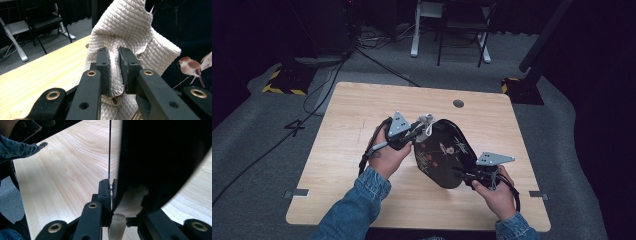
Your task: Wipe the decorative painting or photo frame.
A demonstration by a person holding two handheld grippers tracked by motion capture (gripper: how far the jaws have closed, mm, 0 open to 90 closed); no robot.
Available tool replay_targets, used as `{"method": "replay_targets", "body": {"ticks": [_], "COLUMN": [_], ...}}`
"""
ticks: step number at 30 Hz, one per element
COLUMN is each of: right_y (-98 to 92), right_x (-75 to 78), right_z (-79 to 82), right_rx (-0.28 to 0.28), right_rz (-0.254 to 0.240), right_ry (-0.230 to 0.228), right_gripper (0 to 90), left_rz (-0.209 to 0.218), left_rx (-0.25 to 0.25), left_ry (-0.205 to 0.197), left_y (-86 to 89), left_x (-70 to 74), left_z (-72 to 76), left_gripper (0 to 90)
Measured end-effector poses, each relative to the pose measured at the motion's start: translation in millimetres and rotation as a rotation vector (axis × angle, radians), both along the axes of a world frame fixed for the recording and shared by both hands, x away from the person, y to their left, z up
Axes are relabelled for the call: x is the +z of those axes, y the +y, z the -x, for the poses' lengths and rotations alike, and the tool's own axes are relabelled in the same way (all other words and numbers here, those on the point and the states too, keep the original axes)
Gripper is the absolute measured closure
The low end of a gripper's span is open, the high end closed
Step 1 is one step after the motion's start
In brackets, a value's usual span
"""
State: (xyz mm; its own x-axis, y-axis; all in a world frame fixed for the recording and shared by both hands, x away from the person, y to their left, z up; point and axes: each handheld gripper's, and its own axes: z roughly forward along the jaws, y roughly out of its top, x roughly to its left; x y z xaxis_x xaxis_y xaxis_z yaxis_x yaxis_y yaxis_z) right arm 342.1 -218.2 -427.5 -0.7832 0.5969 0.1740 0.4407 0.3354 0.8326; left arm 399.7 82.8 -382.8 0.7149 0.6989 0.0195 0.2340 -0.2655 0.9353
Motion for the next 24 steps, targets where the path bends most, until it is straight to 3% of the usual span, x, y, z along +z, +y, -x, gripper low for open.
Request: {"method": "replay_targets", "body": {"ticks": [24], "right_y": [-1.6], "right_x": [0.9], "right_z": [-2.5], "right_rx": [0.019], "right_rz": [0.008], "right_ry": [0.001], "right_gripper": [79.4], "left_rz": [-0.01], "left_rx": [0.03], "left_ry": [0.059], "left_y": [15.7], "left_x": [-24.5], "left_z": [0.9], "left_gripper": [78.6]}}
